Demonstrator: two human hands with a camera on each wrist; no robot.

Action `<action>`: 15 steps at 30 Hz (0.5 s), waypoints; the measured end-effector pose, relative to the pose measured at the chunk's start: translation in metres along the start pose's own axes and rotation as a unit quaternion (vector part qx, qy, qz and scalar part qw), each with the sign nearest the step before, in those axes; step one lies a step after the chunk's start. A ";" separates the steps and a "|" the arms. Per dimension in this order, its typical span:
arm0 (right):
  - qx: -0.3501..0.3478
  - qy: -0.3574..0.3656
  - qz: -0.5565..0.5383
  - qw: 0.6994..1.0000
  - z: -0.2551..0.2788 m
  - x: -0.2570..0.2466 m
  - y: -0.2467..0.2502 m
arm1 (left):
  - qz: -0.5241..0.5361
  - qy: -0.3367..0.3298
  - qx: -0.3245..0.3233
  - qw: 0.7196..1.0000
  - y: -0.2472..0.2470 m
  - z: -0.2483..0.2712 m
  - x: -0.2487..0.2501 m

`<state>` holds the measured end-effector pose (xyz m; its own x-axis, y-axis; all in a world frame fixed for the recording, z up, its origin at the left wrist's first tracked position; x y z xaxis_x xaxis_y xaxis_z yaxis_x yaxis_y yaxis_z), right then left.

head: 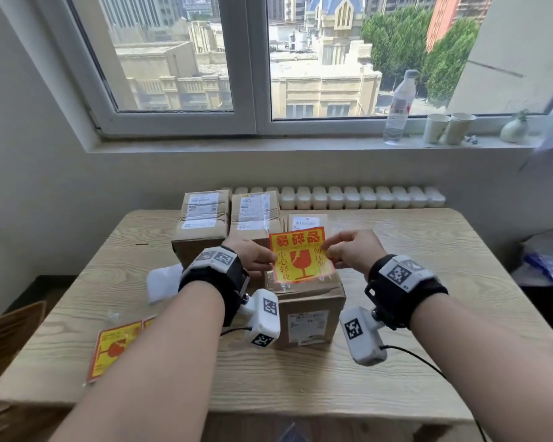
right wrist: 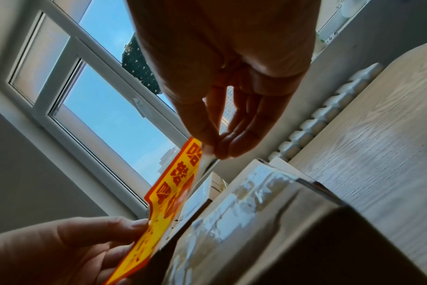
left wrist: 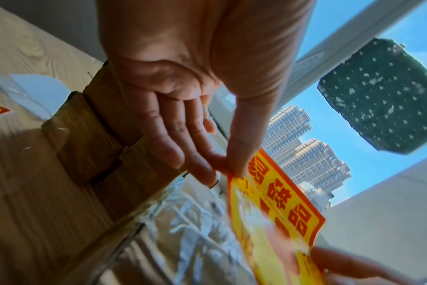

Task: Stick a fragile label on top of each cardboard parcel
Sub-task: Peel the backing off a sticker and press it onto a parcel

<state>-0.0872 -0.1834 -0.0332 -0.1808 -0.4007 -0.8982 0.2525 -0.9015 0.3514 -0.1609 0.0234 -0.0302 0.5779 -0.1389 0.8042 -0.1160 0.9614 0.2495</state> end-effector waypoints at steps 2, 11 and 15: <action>-0.009 0.005 0.030 0.999 0.002 0.004 -0.004 | -0.011 -0.010 0.029 0.999 0.001 -0.002 -0.004; 0.016 0.009 0.093 0.996 0.005 0.021 -0.008 | -0.014 -0.017 0.061 0.998 -0.001 -0.008 -0.015; 0.026 0.025 0.114 0.993 0.005 0.019 -0.006 | -0.019 -0.016 0.057 0.998 -0.004 -0.009 -0.017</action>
<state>-0.0972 -0.1867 -0.0511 -0.0758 -0.5885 -0.8049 0.2319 -0.7955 0.5598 -0.1628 0.0244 -0.0501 0.5585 -0.1838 0.8089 -0.1869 0.9221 0.3387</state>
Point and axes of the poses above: each hand's wrist, its own z-axis away from the middle knuckle, its own y-axis out of the back of the hand, x = y × z, the point moved 9 cm from there along -z, towards the middle knuckle
